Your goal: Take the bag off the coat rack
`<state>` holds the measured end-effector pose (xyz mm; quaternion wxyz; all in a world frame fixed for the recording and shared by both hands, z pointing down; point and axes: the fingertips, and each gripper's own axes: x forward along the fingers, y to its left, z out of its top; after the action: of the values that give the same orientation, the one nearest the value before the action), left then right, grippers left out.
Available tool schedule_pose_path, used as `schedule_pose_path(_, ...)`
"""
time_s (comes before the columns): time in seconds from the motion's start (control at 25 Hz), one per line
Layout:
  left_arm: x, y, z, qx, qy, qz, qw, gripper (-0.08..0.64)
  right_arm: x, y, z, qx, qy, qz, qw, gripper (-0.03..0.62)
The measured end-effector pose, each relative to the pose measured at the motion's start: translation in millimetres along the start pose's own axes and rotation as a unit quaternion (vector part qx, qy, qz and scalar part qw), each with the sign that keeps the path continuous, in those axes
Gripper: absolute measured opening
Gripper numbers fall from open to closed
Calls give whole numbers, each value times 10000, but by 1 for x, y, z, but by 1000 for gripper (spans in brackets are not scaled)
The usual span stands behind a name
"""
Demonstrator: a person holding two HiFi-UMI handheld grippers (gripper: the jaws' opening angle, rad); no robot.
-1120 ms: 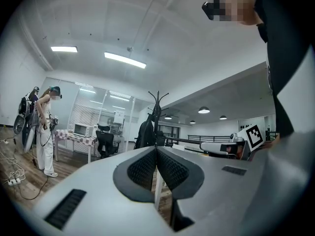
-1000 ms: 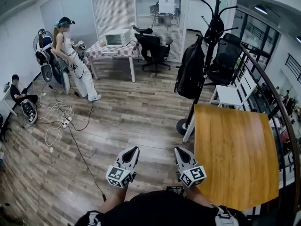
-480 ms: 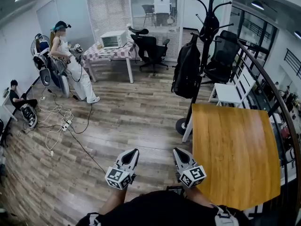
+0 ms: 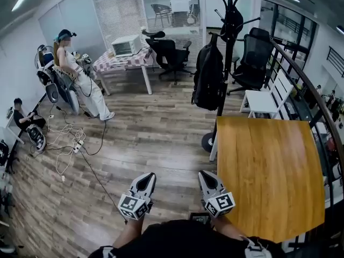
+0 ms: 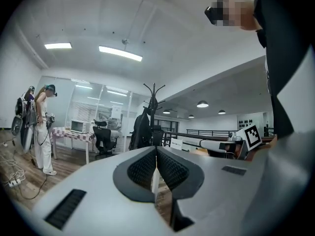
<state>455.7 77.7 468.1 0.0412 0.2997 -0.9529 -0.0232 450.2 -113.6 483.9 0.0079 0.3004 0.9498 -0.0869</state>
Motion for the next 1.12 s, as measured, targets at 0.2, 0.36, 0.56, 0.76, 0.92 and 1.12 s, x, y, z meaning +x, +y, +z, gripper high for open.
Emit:
schedule_pose_path(0.2, -1, -3, -28, -204, 289, 163, 9992, 17, -4, -11, -24, 121, 213, 88, 9997, 34)
schedule_pose_path(0.36, 8, 3, -42, -268, 486, 140, 9984, 17, 4, -23, -40, 251, 294, -4, 9993, 34)
schedule_pose_path(0.56, 46, 31, -58, -428, 571, 24, 9974, 17, 36, -42, -51, 281, 437, -59, 9986, 34)
schedule_pose_path(0.76, 94, 66, -51, -497, 414, -182, 9977, 17, 79, -61, -49, 55, 575, -67, 9983, 34)
schedule_pose_path(0.92, 123, 97, -50, -498, 351, -355, 9975, 17, 111, -88, -41, -39, 510, -321, 9982, 35)
schedule_pose_path(1.12, 155, 136, -25, -388, 31, -435, 9983, 17, 153, -97, -19, -235, 390, -418, 9981, 34)
